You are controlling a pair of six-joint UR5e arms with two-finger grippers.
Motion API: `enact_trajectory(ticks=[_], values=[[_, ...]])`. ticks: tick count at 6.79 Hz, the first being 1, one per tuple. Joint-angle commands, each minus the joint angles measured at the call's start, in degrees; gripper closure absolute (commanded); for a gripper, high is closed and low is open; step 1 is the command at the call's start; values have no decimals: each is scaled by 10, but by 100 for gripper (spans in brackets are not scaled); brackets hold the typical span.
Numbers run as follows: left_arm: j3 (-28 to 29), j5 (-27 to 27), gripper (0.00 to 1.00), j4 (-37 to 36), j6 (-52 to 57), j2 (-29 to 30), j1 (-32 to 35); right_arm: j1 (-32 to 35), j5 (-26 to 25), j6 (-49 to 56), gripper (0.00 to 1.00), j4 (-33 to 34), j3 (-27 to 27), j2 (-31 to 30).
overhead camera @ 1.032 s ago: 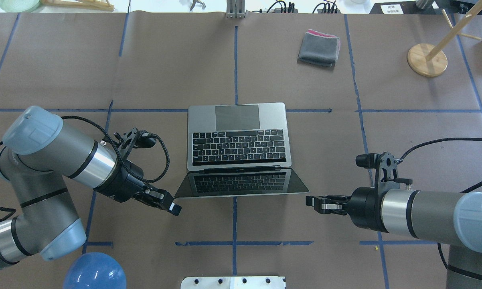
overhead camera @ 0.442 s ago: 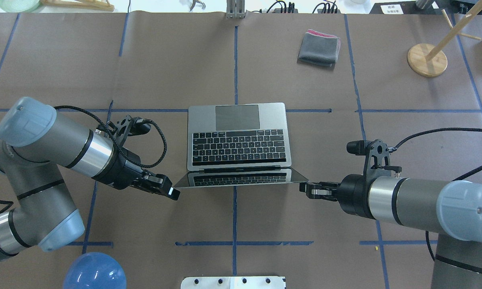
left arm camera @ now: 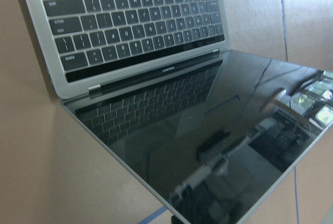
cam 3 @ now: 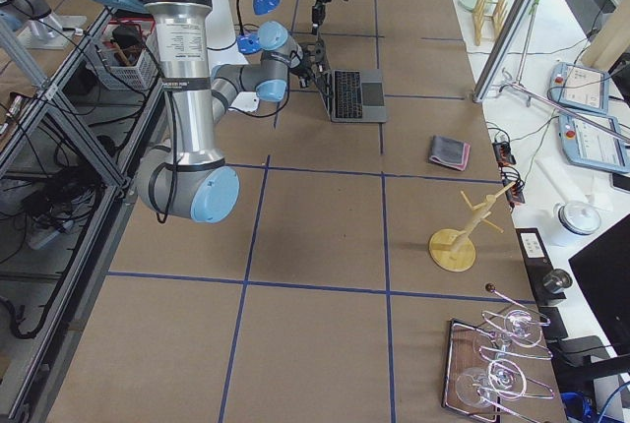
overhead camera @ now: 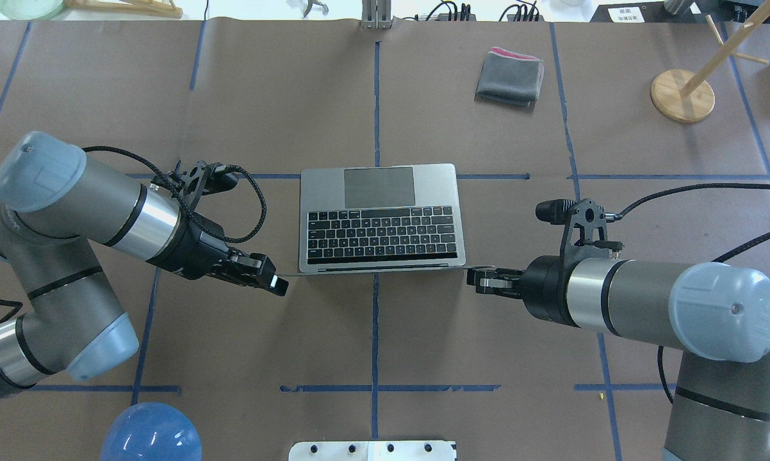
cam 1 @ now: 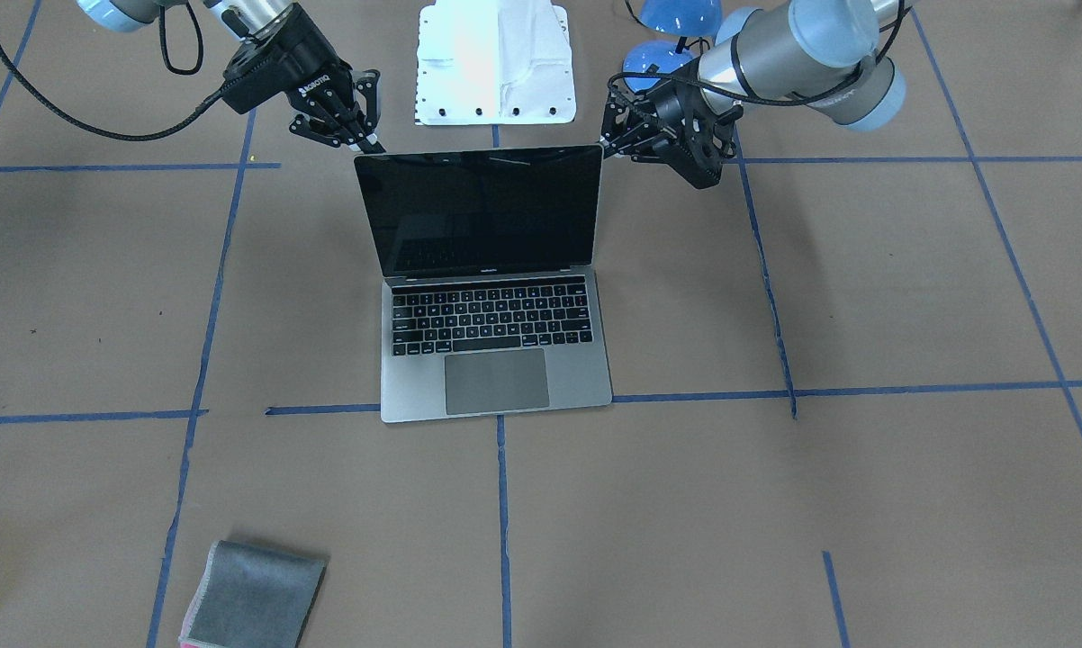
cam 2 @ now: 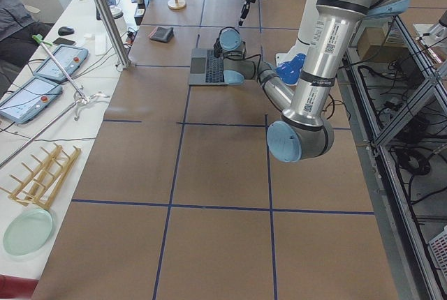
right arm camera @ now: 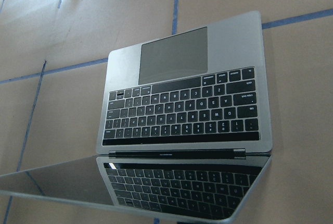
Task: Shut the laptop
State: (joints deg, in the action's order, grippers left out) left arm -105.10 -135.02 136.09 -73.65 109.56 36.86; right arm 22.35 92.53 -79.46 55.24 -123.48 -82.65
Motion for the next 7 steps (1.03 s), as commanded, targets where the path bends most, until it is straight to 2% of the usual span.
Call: enact_trajectory(ticks=[1, 5, 7], values=[[1, -1, 100, -32, 0, 24, 18, 15, 1, 4, 100, 4, 5, 2], [2, -1, 100, -34, 0, 24, 35, 31, 1, 4, 100, 4, 18, 6], [7, -1, 100, -75, 2, 45, 45, 55, 4, 4, 100, 27, 56, 48]])
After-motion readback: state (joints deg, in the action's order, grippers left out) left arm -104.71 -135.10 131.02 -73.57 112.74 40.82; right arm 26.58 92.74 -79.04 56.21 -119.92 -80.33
